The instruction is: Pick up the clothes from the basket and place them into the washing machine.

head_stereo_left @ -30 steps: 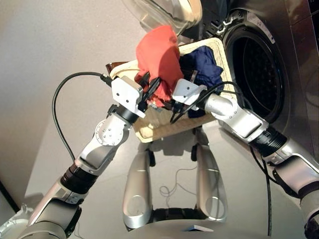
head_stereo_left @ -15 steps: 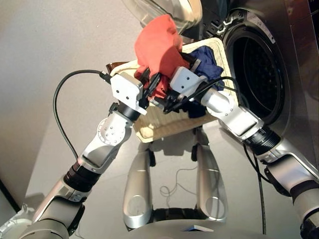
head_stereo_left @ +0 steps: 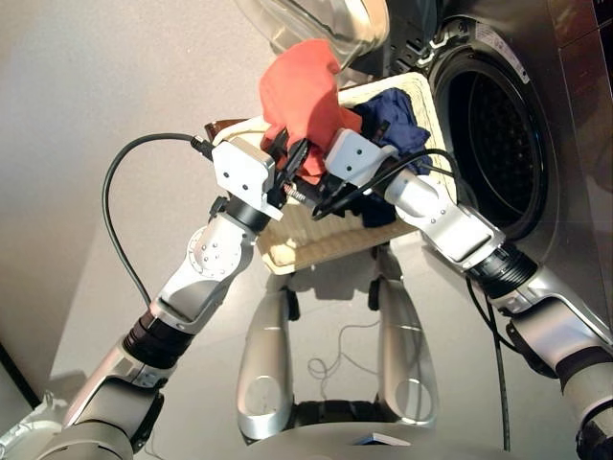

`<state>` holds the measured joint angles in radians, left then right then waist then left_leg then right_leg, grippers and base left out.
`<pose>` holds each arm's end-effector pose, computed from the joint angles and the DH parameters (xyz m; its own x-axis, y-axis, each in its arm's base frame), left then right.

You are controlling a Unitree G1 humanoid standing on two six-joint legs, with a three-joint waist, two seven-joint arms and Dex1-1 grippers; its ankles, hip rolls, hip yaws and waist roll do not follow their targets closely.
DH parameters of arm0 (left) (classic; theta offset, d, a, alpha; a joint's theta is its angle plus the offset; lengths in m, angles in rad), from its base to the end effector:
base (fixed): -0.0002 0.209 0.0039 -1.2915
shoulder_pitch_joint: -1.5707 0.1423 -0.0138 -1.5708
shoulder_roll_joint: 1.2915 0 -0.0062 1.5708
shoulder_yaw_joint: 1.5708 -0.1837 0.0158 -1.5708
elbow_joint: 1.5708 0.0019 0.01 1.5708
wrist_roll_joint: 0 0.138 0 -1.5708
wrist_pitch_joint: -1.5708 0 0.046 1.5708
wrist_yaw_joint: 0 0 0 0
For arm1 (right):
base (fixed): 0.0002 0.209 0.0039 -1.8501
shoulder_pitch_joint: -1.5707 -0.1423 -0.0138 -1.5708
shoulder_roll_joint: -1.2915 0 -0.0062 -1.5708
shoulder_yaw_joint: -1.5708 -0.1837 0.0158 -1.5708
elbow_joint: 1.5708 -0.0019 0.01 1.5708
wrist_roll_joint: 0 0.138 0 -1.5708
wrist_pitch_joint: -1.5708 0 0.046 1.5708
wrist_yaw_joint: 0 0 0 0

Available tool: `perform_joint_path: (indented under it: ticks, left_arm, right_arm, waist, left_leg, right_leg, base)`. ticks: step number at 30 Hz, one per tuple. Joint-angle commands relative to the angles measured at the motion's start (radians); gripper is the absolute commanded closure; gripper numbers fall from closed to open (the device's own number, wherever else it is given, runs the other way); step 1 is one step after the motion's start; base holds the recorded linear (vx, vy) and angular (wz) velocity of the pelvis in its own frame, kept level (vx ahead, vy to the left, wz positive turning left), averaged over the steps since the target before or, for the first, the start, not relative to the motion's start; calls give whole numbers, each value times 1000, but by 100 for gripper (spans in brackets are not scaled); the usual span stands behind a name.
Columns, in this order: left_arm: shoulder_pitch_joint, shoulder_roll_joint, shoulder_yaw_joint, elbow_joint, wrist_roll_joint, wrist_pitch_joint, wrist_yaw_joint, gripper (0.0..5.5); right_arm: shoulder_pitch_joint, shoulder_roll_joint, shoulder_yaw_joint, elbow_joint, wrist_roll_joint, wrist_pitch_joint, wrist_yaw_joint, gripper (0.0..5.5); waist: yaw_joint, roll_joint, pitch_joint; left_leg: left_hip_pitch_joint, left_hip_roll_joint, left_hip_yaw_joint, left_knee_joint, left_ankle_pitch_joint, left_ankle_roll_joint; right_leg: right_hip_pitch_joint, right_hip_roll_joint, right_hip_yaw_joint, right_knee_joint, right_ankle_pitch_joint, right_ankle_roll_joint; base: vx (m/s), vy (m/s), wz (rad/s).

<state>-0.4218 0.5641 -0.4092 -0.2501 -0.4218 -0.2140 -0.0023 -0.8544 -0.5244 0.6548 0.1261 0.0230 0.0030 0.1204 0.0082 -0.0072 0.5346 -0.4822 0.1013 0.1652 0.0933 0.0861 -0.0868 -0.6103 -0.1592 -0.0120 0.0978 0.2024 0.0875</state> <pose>0.2358 0.1356 0.1669 0.6459 -0.5554 0.5237 0.4819 0.8287 0.2846 0.2970 -0.0954 0.1881 0.6835 0.7138 0.1526 -0.3544 0.5073 -0.7855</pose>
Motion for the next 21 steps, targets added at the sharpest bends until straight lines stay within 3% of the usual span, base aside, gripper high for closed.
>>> perform_joint_path:
  ticks: [1, 3, 5, 9, 15, 21]
  left_arm:
    - [0, 1, -4, -186, 10, -73, 10, 550]
    - [5, -3, -3, -182, 7, -83, 18, 541]
    - [10, 2, 0, -173, 10, -93, 32, 0]
    - [17, 4, 6, -152, 45, -123, 99, 0]
    - [15, 26, 2, -134, 66, -136, 145, 0]
    - [16, 6, -15, -128, 73, -133, 180, 0]
  right_arm:
    - [-56, 4, -55, -89, -8, -127, -44, 550]
    - [-6, 18, -95, -88, 29, -147, -100, 550]
    - [40, 43, -131, -81, 65, -177, -150, 550]
    - [120, 102, -195, -94, 85, -248, -275, 550]
    - [197, 93, -217, -57, -14, -219, -377, 550]
    - [296, 134, -333, 40, -6, -219, -523, 550]
  waist:
    - [9, 36, -15]
    - [6, 39, -15]
    - [5, 43, -15]
    - [-1, 54, -15]
    - [-8, 57, -15]
    - [-14, 61, -15]
  left_leg:
    - [-41, -16, -41, 56, -14, -20]
    - [-42, -17, -41, 57, -14, -20]
    - [-42, -17, -42, 57, -13, -20]
    - [-41, -18, -41, 59, -14, -19]
    - [-40, -19, -39, 60, -15, -18]
    - [-53, -20, -46, 70, -19, -13]
  right_leg:
    - [46, -46, 13, 16, -73, 78]
    - [47, -46, 14, 19, -75, 78]
    - [47, -47, 14, 19, -76, 80]
    - [47, -47, 15, 23, -79, 81]
    - [45, -47, 14, 28, -81, 84]
    - [41, -48, 12, 32, -83, 83]
  base:
    - [0, 0, 0]
    - [0, 0, 0]
    - [0, 0, 0]
    - [0, 0, 0]
    - [0, 0, 0]
    - [0, 0, 0]
